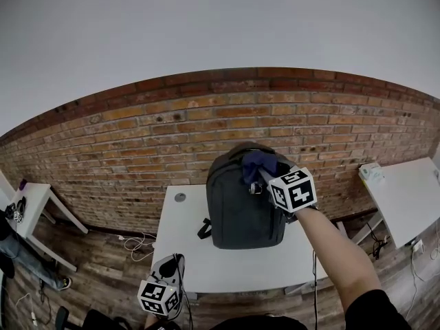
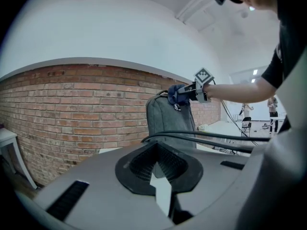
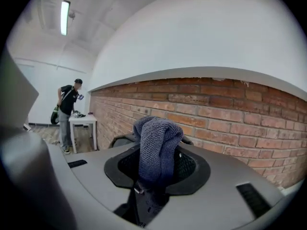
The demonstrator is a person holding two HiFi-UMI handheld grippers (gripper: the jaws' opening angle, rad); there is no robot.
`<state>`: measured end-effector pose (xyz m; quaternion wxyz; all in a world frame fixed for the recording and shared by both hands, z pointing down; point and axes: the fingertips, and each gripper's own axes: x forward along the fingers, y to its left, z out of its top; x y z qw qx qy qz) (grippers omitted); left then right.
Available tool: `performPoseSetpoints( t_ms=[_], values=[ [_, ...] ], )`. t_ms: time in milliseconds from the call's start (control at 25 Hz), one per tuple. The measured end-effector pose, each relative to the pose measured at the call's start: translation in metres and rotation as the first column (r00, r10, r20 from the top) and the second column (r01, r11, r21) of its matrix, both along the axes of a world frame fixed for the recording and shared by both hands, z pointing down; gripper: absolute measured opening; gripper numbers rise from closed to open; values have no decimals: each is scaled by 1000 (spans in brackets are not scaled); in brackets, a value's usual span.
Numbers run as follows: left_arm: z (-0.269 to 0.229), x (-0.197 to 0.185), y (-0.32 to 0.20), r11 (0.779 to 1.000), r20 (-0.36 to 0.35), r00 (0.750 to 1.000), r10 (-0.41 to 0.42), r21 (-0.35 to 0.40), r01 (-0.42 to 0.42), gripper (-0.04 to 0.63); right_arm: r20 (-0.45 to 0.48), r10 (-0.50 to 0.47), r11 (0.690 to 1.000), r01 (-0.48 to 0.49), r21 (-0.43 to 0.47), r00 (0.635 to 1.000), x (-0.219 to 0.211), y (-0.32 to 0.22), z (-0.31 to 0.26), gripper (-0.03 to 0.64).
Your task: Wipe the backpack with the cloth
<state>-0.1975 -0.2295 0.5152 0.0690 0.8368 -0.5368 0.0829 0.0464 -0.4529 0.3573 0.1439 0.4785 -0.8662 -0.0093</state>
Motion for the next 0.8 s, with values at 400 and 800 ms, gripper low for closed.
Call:
performPoseSetpoints(
  t_ms=[400, 800],
  values=[
    [-11, -19, -8, 999, -7, 1000, -22, 27, 22, -4, 38, 112, 993, -113, 22, 993, 9, -19, -15, 117],
    [-14, -33, -15, 999, -44, 999, -17, 27, 18, -5, -7, 13, 999, -13, 48, 1000, -69, -22, -19, 117]
  ],
)
